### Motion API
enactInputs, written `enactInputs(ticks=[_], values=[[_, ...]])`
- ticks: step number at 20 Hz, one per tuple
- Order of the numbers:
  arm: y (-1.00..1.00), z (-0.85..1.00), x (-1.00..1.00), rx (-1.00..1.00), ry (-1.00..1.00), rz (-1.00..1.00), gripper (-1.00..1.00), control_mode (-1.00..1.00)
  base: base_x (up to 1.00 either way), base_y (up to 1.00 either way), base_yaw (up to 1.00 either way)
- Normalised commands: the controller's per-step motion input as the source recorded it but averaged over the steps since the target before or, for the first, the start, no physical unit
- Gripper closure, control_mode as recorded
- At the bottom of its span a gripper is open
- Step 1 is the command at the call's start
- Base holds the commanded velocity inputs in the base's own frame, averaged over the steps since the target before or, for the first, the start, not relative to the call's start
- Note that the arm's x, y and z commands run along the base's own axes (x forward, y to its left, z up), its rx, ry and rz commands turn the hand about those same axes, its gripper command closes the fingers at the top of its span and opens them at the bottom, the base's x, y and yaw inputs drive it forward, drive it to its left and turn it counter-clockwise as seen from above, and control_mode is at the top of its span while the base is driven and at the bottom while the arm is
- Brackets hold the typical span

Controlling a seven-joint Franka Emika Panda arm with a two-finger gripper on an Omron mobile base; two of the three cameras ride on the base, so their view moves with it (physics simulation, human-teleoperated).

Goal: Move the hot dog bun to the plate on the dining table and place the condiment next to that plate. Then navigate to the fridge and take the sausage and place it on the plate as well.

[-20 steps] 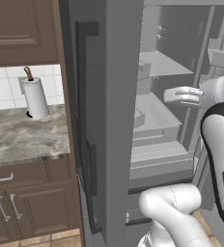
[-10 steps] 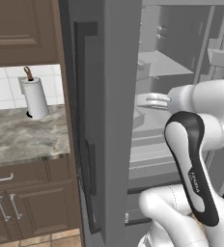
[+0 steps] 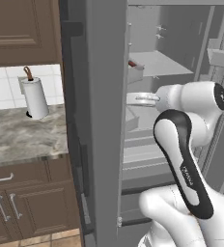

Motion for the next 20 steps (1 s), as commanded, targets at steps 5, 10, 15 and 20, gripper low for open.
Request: enactInputs(ticks=[5,10,15,20], values=[[1.0,0.0,0.0,0.0,0.06,0.0,-1.0,-1.0,0.0,0.0,0.0],[0.94,0.04,0.0,0.0,0.04,-0.01,-1.0,-1.0,0.0,0.0,0.0],[-0.26,0.6,-0.39,-0.11,0.09,-0.23,-1.0,-1.0,0.0,0.0,0.0],[-0.89,0.59,-0.46,-0.22,0.09,-0.38,-1.0,-1.0,0.0,0.0,0.0]])
